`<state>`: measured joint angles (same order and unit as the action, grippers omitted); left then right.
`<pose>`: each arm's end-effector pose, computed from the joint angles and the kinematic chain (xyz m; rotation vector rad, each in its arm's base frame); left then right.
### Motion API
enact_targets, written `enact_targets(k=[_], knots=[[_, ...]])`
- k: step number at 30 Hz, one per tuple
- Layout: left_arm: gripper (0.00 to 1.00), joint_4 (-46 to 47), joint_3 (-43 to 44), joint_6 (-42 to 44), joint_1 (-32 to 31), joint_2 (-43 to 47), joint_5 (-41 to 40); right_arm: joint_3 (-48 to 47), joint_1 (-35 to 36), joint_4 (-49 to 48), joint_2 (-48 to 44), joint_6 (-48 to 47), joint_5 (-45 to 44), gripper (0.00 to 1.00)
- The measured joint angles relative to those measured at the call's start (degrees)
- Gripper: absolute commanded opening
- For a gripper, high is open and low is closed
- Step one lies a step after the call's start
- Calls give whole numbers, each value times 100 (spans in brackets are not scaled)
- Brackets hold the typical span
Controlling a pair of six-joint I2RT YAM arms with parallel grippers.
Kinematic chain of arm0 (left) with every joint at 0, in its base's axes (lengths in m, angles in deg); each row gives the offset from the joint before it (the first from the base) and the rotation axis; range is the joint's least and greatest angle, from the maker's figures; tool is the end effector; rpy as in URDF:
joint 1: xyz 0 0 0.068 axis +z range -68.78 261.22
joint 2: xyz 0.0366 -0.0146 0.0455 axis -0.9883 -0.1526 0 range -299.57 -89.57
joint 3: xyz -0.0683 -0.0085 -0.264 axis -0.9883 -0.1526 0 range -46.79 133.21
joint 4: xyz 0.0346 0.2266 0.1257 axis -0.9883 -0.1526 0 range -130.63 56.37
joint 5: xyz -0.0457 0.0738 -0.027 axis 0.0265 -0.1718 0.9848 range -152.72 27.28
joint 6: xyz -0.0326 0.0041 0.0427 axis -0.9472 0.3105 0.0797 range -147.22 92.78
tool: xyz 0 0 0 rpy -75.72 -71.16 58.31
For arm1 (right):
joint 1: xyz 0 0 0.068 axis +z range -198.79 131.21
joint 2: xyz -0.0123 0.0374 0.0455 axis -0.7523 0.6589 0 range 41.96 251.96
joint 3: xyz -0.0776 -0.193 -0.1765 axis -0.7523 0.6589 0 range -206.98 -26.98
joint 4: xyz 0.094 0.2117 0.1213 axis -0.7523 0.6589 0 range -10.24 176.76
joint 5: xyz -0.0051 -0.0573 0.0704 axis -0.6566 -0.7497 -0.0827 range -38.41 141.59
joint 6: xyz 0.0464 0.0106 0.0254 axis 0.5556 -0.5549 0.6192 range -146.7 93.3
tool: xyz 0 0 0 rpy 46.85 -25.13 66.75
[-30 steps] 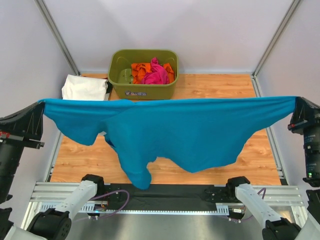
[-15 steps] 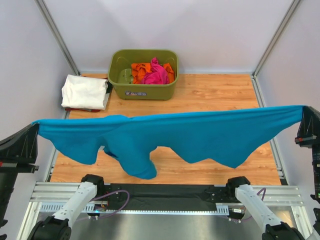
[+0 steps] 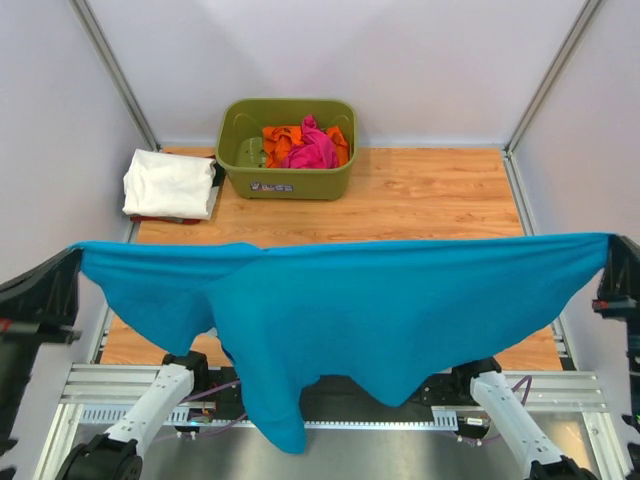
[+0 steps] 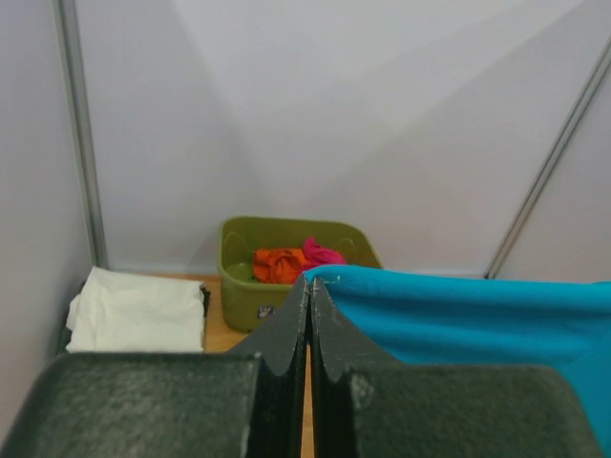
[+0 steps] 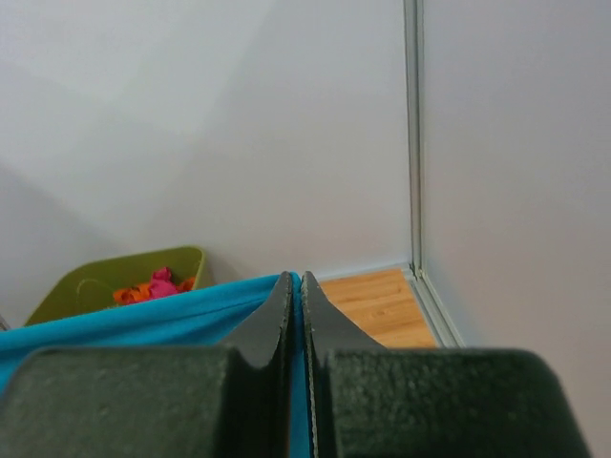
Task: Fold and stack the t-shirts
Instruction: Flatten the tshirt out
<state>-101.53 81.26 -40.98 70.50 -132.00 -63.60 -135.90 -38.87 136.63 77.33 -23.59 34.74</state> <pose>-0.1095 0.0213 0.5739 -0.0471 1.2688 -0.3592 -0.0769 -0.0240 0.5493 0.1766 1.2804 0.0066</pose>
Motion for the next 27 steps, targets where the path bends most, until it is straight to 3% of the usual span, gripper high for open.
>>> enact_targets(k=[10, 16, 21, 27], knots=[[0, 1228, -3580, -24, 0, -426, -9, 3373, 0, -417, -48, -61, -745, 1], [0, 2448, -5174, -48, 4, -892, 262, 5021, 0, -1506, 210, 26, -929, 0], [0, 3342, -5674, -46, -7, -1567, 498, 5810, -2, -2636, 1110, 452, -1078, 0], [0, 4478, -5751, 35, -144, -2806, 643, 5952, -11, -3895, 2957, 841, -1403, 1]])
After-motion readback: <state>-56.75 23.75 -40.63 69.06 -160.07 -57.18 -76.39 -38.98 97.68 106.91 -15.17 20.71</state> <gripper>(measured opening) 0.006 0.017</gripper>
